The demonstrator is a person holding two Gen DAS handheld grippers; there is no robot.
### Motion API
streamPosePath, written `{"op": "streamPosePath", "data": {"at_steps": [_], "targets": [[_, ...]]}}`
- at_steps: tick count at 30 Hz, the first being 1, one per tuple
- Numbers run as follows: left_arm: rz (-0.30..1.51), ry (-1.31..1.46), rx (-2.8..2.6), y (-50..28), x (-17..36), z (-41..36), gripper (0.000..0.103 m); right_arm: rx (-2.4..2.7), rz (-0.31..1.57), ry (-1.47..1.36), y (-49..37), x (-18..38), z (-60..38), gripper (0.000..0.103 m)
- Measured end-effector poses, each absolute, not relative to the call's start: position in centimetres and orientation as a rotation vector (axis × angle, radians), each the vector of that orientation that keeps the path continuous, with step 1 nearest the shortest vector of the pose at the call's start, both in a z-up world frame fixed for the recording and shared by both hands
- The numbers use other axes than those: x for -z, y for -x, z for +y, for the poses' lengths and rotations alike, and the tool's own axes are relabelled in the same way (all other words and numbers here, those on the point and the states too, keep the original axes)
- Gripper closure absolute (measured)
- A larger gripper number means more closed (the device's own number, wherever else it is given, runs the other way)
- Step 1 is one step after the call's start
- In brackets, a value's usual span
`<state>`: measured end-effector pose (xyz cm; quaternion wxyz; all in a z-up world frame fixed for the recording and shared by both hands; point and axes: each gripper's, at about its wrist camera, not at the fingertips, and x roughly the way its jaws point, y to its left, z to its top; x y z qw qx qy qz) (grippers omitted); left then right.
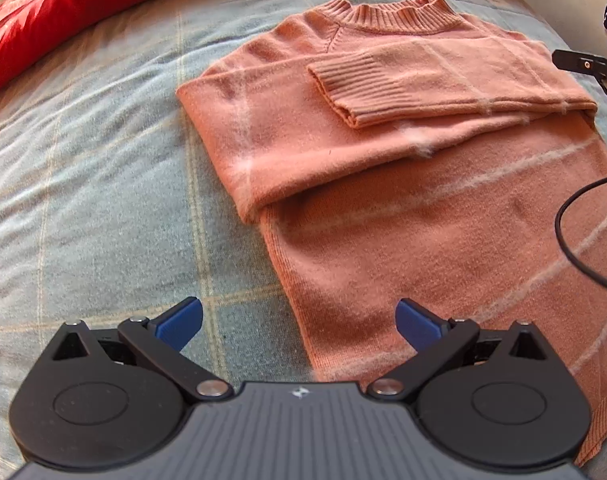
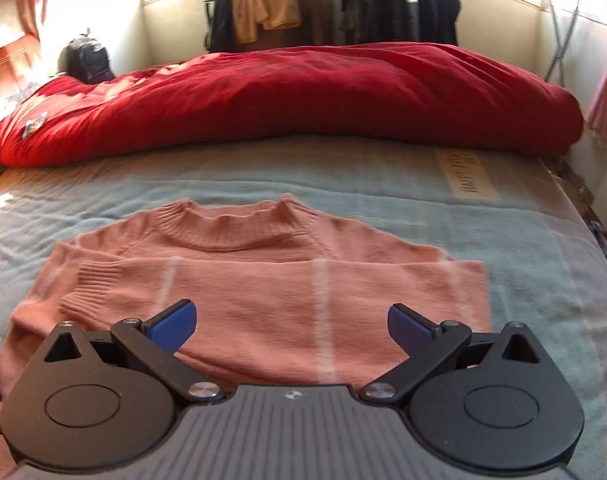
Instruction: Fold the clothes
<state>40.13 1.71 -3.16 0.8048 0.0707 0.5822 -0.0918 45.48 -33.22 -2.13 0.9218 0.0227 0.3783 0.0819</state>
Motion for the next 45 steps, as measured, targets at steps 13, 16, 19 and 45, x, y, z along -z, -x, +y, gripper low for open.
{"op": "streamPosePath", "data": {"at_steps": [13, 16, 19, 45], "targets": [[1.064, -0.209, 0.344, -48.2, 0.1, -11.3, 0.001, -0.059, 0.842, -0.225, -41.4, 5.7, -42.6, 0.000], [1.044, -0.191, 0.376, -49.6, 0.6, -13.9, 0.001, 0.041, 0.880, -0.120, -40.9, 7.3, -43.9, 0.000], [1.051, -0.132, 0.401, -51.0, 1.6, -15.6, 0.001, 0.075, 0.884, -0.046, -41.3, 8.4, -44.8, 0.000], [1.087, -0.077, 0.401, -53.2, 6.5, -13.5, 0.001, -0.192, 0.716, 0.153, -46.5, 1.9, -40.8, 0.000]]}}
